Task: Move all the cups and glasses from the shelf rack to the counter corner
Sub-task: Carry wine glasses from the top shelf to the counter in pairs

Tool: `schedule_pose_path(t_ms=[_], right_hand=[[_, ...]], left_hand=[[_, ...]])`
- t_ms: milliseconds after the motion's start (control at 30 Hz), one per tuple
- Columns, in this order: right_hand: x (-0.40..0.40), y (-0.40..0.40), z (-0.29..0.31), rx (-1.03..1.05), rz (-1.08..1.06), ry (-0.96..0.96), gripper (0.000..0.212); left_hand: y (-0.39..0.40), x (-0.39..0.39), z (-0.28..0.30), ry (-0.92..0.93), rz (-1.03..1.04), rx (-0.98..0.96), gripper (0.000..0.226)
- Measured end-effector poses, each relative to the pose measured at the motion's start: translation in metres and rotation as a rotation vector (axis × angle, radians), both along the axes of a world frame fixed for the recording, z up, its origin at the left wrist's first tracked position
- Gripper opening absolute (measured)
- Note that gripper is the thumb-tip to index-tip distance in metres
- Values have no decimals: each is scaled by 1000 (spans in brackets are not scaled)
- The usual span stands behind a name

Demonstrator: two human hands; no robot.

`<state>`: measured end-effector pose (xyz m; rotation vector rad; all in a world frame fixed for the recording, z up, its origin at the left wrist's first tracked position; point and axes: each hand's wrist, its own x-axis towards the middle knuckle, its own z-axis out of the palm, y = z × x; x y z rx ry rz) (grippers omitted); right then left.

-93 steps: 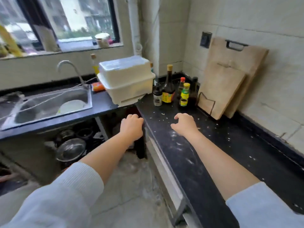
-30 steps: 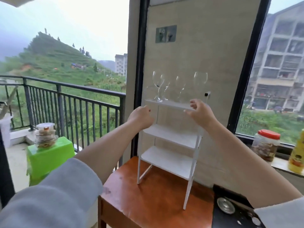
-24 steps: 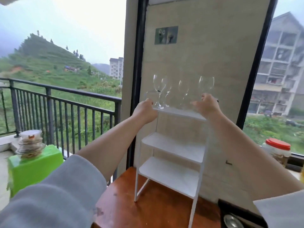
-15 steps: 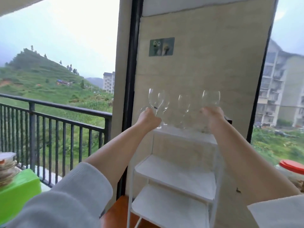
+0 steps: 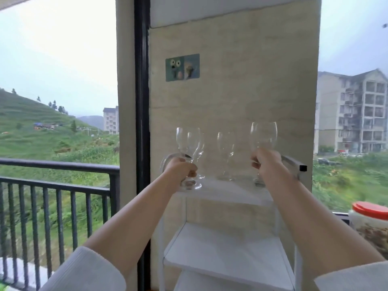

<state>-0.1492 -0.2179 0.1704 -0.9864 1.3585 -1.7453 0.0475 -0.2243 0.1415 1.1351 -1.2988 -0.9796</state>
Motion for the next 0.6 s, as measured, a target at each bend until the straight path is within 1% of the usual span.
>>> schedule_pose_path(t_ms=[67,133,200,267,333,400,467,600], right_hand=[[4,4,-1,22,-4,-43,24],[9,17,-2,-12,14,-78,28],[17,36,-3,-46,42,-33,37],[29,59,-5,-85,59,13,40],[39,93,-8,-122,45,55,38],[45,120,-11,-148,62,100,33],[49,155,-14,-184,26,95,27],[42,218,-27,-159,-88,100,29]], left_hand=[[5,-3,1,26,-109,7,26],[13,-4,2,43,-148,-7,29],[22,-7,2,75,-170,-14,33],[36,-9,2,84,-204,-25,36],[54,-14,-2,87,-254,-38,35],[67,-18,-8,137,-278,-70,35],[85,-23,-18,163,-353,-40,35],[123,-42,-46,162,-529,-9,34]])
